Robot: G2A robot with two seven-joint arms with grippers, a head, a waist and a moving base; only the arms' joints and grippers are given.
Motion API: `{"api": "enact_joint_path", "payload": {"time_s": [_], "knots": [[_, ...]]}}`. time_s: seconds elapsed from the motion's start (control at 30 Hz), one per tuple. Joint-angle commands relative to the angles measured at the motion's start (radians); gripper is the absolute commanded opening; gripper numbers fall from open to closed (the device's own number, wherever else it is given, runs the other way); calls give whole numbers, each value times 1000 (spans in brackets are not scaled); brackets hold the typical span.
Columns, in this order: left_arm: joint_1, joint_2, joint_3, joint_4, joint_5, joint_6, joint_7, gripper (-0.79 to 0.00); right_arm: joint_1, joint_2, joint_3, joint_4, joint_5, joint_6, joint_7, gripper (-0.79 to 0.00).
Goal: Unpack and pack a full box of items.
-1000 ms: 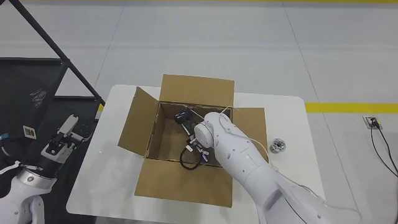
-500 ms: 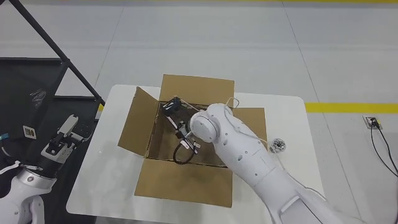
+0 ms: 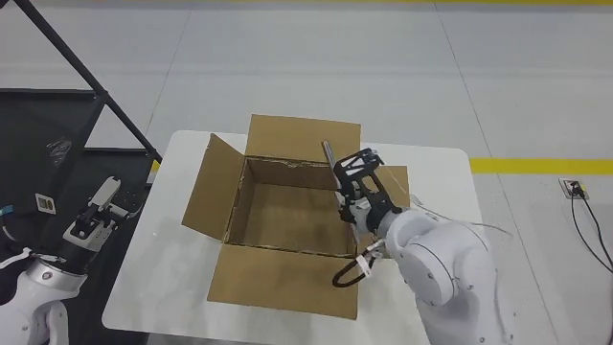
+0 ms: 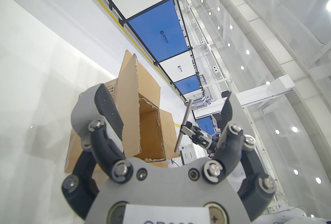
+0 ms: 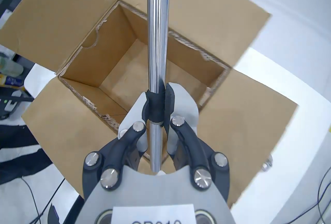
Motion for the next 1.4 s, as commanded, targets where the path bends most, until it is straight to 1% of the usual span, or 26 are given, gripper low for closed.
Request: {"api": "enact_joint_path", "payload": {"time_s": [0.0, 0.17, 0.27, 0.33, 0.43, 0.6, 0.73, 0.93, 1.03, 1.33, 1.37], "knots": [[0, 0, 0, 0, 0, 0, 0, 0, -50, 7, 56, -70, -32, 24, 3, -785], [0, 0, 0, 0, 0, 0, 0, 0, -145, 20, 188, -165, -122, 109, 21, -785], [0, 0, 0, 0, 0, 0, 0, 0, -191, 25, 262, -183, -156, 159, 39, -785], [0, 0, 0, 0, 0, 0, 0, 0, -217, 28, 311, -175, -145, 169, 59, -785], [0, 0, 0, 0, 0, 0, 0, 0, -231, 34, 374, -110, -141, 173, 101, -785], [0, 0, 0, 0, 0, 0, 0, 0, -208, 43, 452, 76, -95, 148, 119, -785], [0, 0, 0, 0, 0, 0, 0, 0, -179, 53, 474, 229, -82, 108, 123, -785], [0, 0, 0, 0, 0, 0, 0, 0, -115, 66, 485, 416, -60, 49, 100, -785], [0, 0, 0, 0, 0, 0, 0, 0, -87, 73, 487, 482, -72, 33, 95, -785], [0, 0, 0, 0, 0, 0, 0, 0, -42, 89, 491, 600, -60, 7, 38, -785], [0, 0, 0, 0, 0, 0, 0, 0, -40, 91, 492, 611, -58, 4, 33, -742]]}}
